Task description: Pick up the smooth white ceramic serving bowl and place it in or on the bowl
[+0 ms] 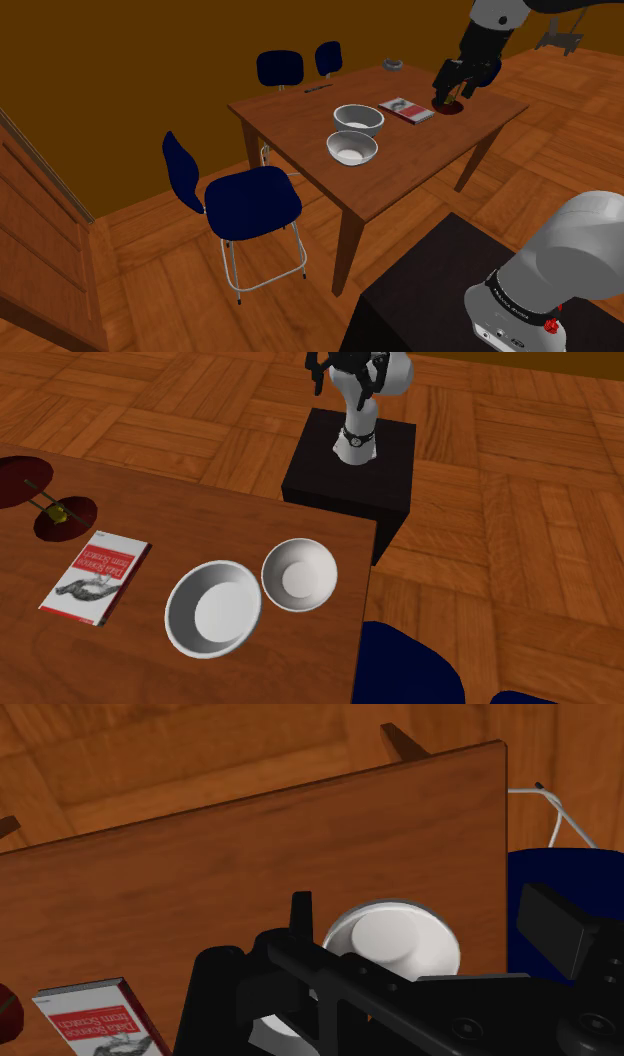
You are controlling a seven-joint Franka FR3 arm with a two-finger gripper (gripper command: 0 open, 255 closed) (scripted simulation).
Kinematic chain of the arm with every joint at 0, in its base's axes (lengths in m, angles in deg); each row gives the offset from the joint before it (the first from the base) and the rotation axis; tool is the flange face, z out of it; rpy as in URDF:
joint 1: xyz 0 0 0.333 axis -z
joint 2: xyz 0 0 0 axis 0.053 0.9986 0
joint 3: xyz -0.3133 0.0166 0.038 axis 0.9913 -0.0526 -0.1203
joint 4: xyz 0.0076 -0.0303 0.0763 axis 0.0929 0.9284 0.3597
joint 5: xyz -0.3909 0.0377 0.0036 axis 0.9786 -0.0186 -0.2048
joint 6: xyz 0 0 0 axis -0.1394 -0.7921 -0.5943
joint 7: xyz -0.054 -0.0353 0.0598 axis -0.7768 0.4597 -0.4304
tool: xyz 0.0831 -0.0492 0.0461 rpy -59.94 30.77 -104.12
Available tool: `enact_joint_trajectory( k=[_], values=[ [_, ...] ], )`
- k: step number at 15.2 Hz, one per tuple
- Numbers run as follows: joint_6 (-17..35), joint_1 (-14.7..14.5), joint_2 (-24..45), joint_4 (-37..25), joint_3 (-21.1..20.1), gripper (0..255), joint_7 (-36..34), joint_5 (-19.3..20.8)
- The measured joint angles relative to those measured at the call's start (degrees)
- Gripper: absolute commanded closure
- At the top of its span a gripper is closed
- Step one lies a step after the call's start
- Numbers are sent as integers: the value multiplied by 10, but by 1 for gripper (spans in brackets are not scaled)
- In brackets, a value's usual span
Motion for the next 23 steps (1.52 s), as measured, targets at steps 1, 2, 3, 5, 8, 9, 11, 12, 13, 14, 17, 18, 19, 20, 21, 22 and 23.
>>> enact_joint_trajectory(
  k=[1,2,3,5,8,9,11,12,13,14,17,18,19,20,21,22,23],
  values=[
    [0,0,0,0,0,0,0,0],
    [8,-1,7,2,-3,0,-4,-1],
    [19,-1,13,8,-6,0,-8,-1],
    [50,-4,48,7,-14,0,-21,-2],
    [96,-5,98,6,-23,0,-36,1],
    [112,-5,117,5,-27,0,-43,1],
    [140,-7,149,3,-36,0,-58,3],
    [157,-7,174,-4,-38,0,-63,5],
    [167,-6,191,-10,-40,0,-67,7],
    [182,-7,213,-14,-46,0,-77,9],
    [218,-7,276,-38,-56,0,-97,19],
    [228,-8,299,-48,-60,0,-106,22],
    [236,-8,317,-57,-63,0,-113,26],
    [247,-7,341,-68,-64,0,-117,31],
    [257,-9,365,-80,-69,0,-128,36],
    [263,-10,383,-90,-72,0,-137,40],
    [273,-9,408,-104,-72,0,-141,46]
  ],
)
